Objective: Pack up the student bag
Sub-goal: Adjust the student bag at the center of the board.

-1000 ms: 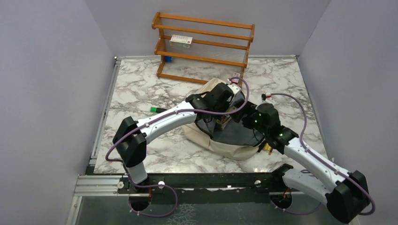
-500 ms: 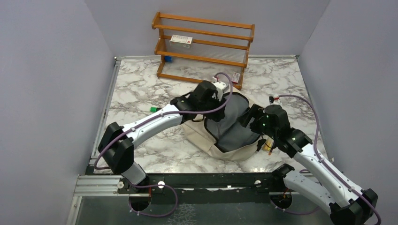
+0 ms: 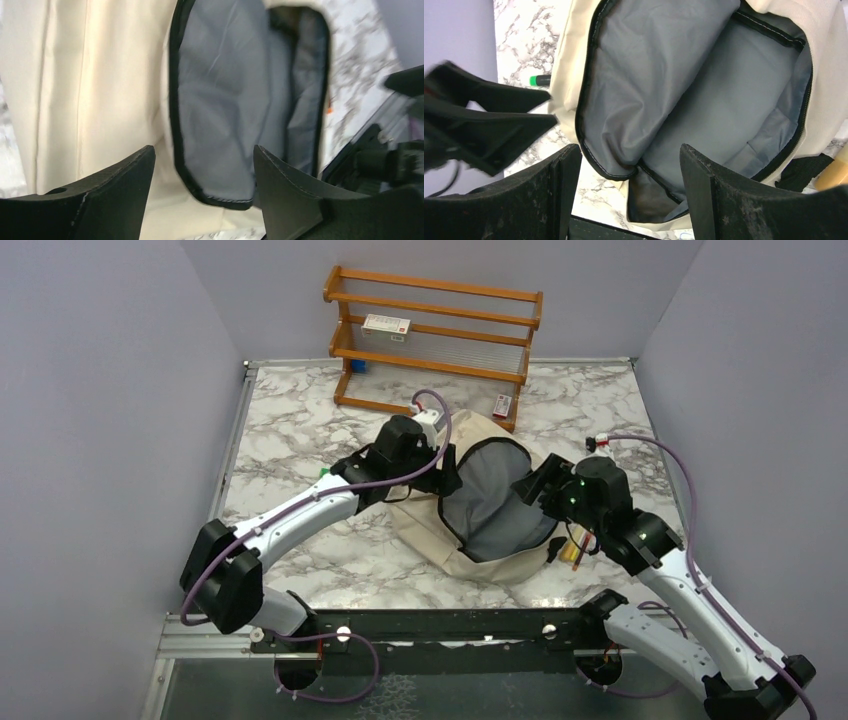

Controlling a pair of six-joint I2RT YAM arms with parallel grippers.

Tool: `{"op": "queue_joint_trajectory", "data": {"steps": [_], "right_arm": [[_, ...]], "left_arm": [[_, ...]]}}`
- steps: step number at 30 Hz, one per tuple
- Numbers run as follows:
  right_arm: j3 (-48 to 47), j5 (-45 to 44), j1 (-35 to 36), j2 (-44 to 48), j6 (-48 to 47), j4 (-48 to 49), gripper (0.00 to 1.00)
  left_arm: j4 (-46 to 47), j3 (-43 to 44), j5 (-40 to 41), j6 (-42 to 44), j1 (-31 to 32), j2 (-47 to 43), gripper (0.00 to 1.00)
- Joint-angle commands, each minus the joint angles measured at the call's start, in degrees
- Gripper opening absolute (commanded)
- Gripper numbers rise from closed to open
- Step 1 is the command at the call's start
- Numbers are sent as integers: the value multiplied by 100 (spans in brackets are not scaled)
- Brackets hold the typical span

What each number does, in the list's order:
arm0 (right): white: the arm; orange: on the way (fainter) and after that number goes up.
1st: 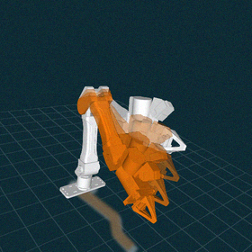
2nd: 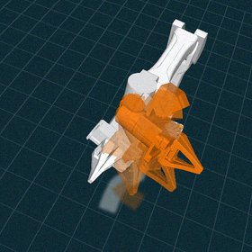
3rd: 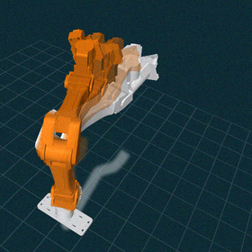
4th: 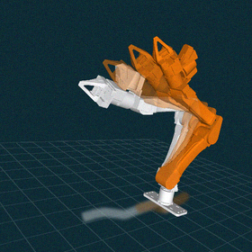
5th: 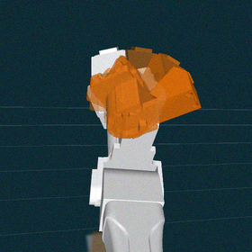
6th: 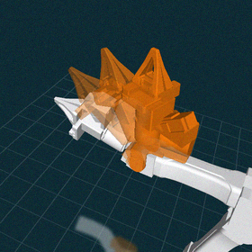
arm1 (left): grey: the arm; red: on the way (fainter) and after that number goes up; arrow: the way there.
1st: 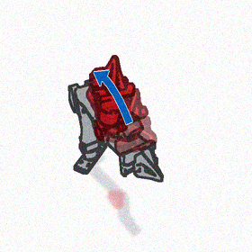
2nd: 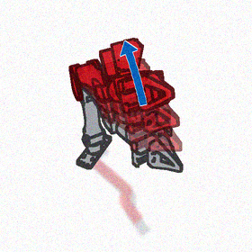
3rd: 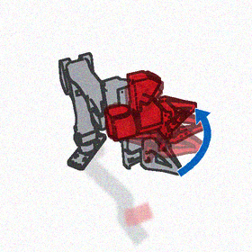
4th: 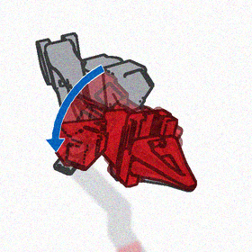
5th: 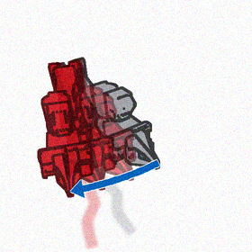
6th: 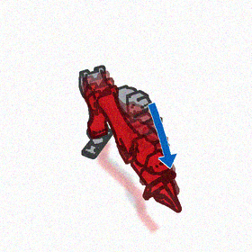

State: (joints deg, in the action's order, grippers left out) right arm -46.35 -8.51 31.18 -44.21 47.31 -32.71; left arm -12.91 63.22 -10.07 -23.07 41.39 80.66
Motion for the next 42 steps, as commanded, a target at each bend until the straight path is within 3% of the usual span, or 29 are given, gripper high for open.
{"op": "queue_joint_trajectory", "data": {"steps": [1, 9, 17, 27, 34, 39, 42], "right_arm": [[-170, 253, 20, 109, -67, -200, 76], [-232, 663, 20, 284, -302, -74, 76], [-384, 532, 20, 346, -355, -193, 76], [-761, 155, 20, 464, -532, -369, 76], [-1000, -159, 20, 728, -571, -408, 75], [-1052, -433, 20, 996, -595, -438, 75], [-1009, -577, 20, 1192, -591, -478, 75]], "left_arm": [[270, -474, 54, -61, 17, 68, 74], [734, -563, 44, -79, 14, 493, 77], [853, -364, -174, -62, 18, 1132, 67], [841, 27, -434, -193, 236, 929, 24], [701, 579, -293, -260, 1027, 927, 3], [822, 939, -269, -355, 1697, 1318, 2], [952, 1045, -354, -370, 1959, 1623, 18]]}}
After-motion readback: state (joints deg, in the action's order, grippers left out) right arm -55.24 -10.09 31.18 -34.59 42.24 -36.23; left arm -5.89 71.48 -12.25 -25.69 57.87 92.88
